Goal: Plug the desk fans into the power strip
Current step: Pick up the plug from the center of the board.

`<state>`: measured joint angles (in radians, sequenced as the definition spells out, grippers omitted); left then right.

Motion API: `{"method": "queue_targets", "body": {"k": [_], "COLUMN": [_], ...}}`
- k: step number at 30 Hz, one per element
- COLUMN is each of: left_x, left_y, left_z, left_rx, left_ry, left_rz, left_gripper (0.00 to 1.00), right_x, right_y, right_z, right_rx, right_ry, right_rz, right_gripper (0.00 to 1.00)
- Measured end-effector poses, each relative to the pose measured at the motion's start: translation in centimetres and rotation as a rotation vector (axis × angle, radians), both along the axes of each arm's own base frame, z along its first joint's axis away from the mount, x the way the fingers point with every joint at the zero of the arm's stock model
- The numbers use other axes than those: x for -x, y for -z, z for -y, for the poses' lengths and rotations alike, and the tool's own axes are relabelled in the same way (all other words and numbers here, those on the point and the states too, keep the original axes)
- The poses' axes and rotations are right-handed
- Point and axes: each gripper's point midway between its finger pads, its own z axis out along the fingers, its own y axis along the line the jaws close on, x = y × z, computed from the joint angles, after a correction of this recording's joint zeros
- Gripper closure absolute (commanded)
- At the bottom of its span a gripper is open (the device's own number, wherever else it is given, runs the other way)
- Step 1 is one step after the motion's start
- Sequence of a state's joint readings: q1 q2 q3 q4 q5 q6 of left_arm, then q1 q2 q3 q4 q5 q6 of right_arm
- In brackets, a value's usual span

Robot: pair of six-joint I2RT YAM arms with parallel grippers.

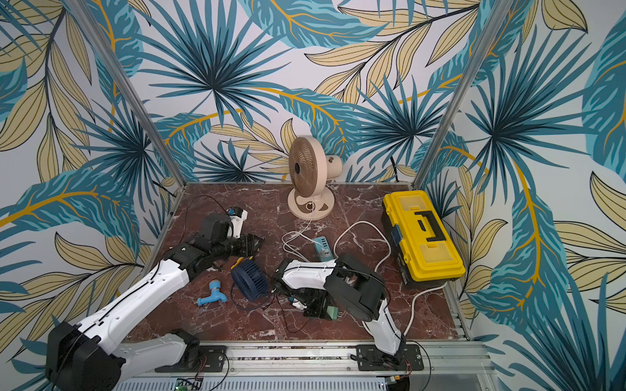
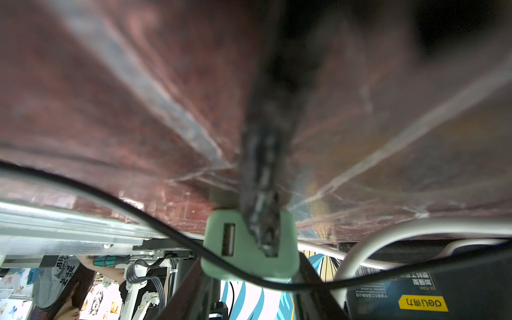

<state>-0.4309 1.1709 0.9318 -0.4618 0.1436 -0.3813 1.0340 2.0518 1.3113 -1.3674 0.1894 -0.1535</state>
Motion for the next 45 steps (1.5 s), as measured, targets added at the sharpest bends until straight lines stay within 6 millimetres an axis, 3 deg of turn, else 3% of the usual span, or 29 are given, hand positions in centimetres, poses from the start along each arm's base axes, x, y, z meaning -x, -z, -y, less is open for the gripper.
{"method": "queue_targets", "body": {"k": [4,7,13,18,23,29,35,40,45], "left_x": [0.2,0.5,1.5,2.1,3.0,5.7,8.4,9.8,10.3], "left_y": [-0.6,-1.2,-2.7,-3.8,-3.5,-1.9,-0.7,-1.2,-0.8], "left_z": [0.0,-0.2,-0.8,-1.0,0.1,3.4,4.1,5.4,8.4], "left_rx": [0.009,0.015,0.029,0.047,0.063,0.059,0.087,0.139,0.151], "left_ry": [0.002,0.001,-0.006,-0.006,0.041,0.170,0.230,0.287,0.388], "left_rz": [0.014,0.028,0.057,0.082,0.073,0.043,0.061,0.110,0.134], "left_gripper": [0.38,0.38,0.38,0.39,0.38,0.38,0.37,0.31,0.22], "right_x": [-0.5,-1.8,-4.1,-6.0,-7.4,-8.2,-8.6,-9.2,-10.1], "right_y": [-0.2,-0.7,-4.6,-7.1,-7.8,-7.6,-8.4,-10.3,-11.8], "right_z": [-0.7,-2.6,-6.0,-7.1,-6.9,-6.7,-6.3,-5.5,-4.7], "right_rx": [-0.043,-0.164,-0.412,-0.540,-0.637,-0.751,-0.934,-1.085,-1.174], "right_ry": [0.027,0.054,0.111,0.180,0.313,0.503,0.734,0.888,0.992], "right_rz": [0.051,0.140,0.316,0.460,0.576,0.645,0.671,0.684,0.680], "right_gripper": [0.66,0.67,0.67,0.65,0.65,0.65,0.66,0.67,0.67]}}
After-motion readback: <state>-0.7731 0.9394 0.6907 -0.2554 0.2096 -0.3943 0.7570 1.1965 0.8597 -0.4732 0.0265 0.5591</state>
